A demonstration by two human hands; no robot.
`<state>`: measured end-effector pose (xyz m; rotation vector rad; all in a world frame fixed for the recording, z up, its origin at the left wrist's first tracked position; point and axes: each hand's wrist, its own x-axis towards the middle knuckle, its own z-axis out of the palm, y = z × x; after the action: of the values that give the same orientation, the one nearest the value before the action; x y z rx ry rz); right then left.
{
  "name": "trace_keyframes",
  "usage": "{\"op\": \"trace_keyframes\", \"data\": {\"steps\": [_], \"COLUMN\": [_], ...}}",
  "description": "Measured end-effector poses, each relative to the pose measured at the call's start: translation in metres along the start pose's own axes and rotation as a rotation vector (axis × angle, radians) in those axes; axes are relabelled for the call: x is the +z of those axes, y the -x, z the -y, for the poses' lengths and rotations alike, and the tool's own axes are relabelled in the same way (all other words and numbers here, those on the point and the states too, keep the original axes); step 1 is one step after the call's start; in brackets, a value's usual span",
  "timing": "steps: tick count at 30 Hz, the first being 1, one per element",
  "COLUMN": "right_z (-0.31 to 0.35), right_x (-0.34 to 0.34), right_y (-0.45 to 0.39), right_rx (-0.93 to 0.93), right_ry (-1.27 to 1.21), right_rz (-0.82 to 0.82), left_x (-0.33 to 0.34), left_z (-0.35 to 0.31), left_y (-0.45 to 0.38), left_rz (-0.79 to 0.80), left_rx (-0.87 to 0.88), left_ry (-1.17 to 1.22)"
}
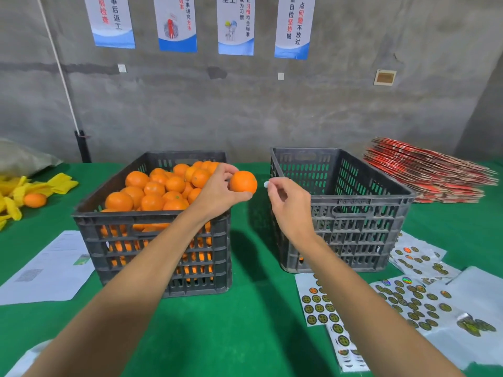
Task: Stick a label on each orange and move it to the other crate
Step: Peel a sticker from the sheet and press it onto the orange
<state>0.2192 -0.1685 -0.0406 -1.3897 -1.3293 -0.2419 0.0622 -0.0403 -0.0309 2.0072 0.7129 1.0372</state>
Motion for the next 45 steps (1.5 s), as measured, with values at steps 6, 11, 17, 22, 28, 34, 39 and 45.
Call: {"op": "trace_keyframes", "data": {"steps": [6,11,17,22,28,34,39,45], "right_z": [0.021,0.024,0.011,0.005,0.001,-0.008,-0.03,-0.065], "right_x": [0.003,0.007,0.008,0.002,-0.008,0.001,-0.018,-0.049], "right_y": [-0.027,-0.028,-0.034,-0.029,-0.03,-0.027,-0.033,-0.033], "right_rx": [-0.05,-0.166,-0.144,-0.197,-0.358,-0.396,-0.353,0.17], "right_ry": [-0.047,0.208,0.255,0.235,0.481,0.479,0.659,0.528], "right_rz": [-0.1,-0.04,0.169,0.342,0.509,0.459,0.311,0.235], "left_x": [0.0,-0.001,-0.001,-0.003,-0.003,-0.001,-0.019,-0.129], "left_z": [-0.005,-0.014,-0.016,-0.017,-0.016,-0.016,-0.011,0.028], "left_y": [0.0,0.007,0.009,0.009,0.008,0.011,0.007,0.012], "left_rz": [0.004,0.076,0.079,0.069,0.056,0.143,-0.062,-0.178], "left_rx": [-0.01,0.02,0.034,0.045,0.033,0.027,-0.004,-0.669], "left_ry": [0.031,0.026,-0.005,0.007,0.024,-0.006,-0.212,-1.01]}}
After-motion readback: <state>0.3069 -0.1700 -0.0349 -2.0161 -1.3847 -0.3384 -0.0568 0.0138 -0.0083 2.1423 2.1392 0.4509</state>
